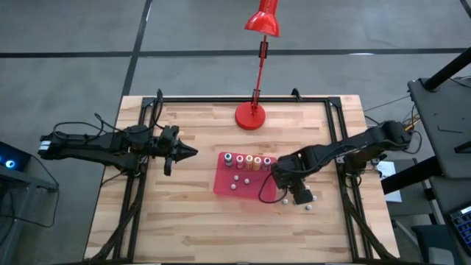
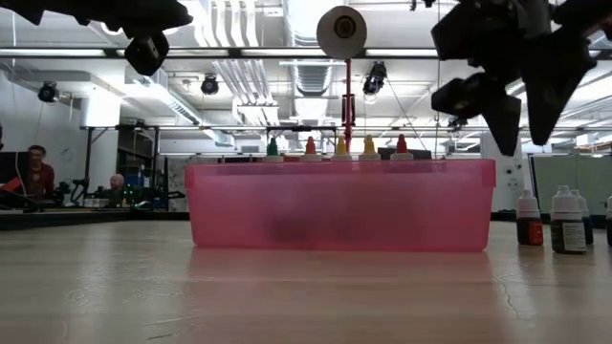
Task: Pick & Place food coloring
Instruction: Put the small red food coloring bottle into the red bin
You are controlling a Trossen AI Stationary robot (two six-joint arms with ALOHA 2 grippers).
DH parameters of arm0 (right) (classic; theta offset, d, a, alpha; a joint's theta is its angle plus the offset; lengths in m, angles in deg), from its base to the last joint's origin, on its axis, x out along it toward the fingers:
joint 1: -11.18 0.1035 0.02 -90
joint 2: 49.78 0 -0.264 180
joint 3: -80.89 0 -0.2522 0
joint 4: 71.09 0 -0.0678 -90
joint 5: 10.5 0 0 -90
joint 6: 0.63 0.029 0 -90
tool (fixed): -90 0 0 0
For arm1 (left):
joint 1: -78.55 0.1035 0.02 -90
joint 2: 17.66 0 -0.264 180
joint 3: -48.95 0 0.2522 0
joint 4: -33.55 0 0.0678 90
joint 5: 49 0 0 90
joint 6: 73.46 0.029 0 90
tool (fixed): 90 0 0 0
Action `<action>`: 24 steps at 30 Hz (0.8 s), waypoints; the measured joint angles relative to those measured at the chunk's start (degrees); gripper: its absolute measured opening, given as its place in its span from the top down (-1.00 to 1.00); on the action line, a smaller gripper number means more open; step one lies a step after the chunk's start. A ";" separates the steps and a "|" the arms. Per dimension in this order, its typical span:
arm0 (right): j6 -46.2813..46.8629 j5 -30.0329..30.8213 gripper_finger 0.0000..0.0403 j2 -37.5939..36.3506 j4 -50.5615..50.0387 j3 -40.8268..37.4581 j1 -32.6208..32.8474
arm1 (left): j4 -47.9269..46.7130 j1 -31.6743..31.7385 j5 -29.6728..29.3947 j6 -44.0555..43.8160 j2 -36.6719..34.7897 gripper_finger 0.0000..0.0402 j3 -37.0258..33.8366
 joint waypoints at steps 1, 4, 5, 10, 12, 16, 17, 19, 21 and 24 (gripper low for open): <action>-0.02 0.01 0.29 0.02 0.25 -0.49 0.00 | 0.00 0.00 0.00 0.00 0.00 1.00 0.00; -0.04 0.03 0.20 0.04 2.14 -2.09 0.00 | 0.00 -0.01 -0.02 0.01 0.00 1.00 0.00; -0.17 0.03 0.17 0.04 2.50 -2.62 0.00 | 0.00 0.00 -0.04 0.10 0.00 1.00 0.00; -0.08 0.87 0.06 0.04 3.11 -4.23 0.00 | 0.00 0.00 -0.11 2.98 0.00 1.00 0.00; -0.04 1.36 0.04 0.04 3.15 -4.27 -0.02 | -0.02 -0.01 -0.10 3.15 0.00 1.00 0.00; -0.03 1.48 0.03 0.04 3.43 -4.28 -0.02 | -0.39 0.00 0.09 3.75 0.00 1.00 0.00; 0.01 1.50 0.03 0.04 3.74 -4.29 -0.02 | -0.64 0.00 0.11 4.04 0.00 1.00 0.00; 0.42 1.56 0.03 0.04 4.19 -4.29 -0.04 | -0.68 0.00 0.15 4.69 0.02 1.00 0.00; 0.90 1.54 0.03 0.29 4.59 -4.34 -0.04 | -0.75 -0.02 0.21 4.74 0.00 1.00 0.00; 0.93 1.53 0.04 1.15 5.60 -4.62 -0.02 | -1.05 -0.01 0.17 4.75 0.02 1.00 0.00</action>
